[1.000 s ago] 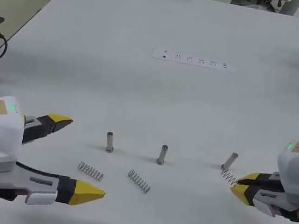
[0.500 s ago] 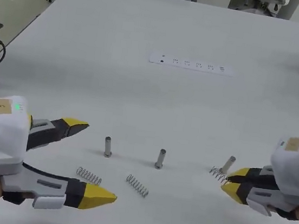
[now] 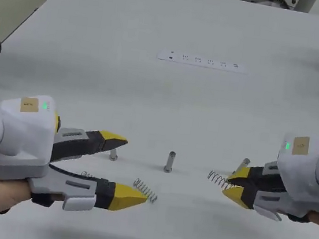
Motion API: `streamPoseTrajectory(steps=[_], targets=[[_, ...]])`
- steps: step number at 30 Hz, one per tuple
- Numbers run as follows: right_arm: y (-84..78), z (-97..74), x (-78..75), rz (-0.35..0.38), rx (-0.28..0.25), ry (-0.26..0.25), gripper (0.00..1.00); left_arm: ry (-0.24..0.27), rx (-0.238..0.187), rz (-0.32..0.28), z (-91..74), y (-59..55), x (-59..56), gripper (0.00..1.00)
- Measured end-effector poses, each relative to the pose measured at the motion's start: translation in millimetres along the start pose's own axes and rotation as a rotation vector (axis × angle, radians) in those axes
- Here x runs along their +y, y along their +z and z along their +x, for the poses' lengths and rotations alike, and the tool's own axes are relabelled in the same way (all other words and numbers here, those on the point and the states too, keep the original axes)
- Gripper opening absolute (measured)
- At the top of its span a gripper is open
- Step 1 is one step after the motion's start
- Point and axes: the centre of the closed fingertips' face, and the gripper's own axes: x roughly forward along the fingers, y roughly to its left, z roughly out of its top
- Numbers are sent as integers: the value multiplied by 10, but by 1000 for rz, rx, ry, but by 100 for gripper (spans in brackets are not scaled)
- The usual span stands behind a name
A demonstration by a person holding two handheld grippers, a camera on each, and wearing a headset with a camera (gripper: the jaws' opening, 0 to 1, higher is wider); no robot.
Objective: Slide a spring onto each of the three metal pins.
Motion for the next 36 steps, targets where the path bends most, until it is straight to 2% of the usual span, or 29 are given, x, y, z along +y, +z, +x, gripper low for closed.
streamPoseTrajectory(steps=[4, 9, 13, 20, 26, 33, 36], targets=[[59, 7, 36, -35, -9, 18, 8, -29, -3, 11, 129, 4, -43, 57], [96, 12, 72, -89, -6, 37, 8, -84, 38, 68, 307, -97, -119, 50], [110, 25, 106, -121, -7, 57, 8, -106, 51, 107, 417, -139, -144, 47], [177, 62, 246, -188, -33, 105, 8, -159, 45, 158, 591, -126, -244, 38], [211, 61, 290, -219, -55, 115, 8, -181, 33, 150, 717, -104, -261, 33], [296, 12, 340, -266, -96, 123, 8, -223, 9, 139, 839, -60, -366, 26], [308, -6, 344, -279, -103, 123, 8, -231, 3, 138, 858, -49, -392, 26]])
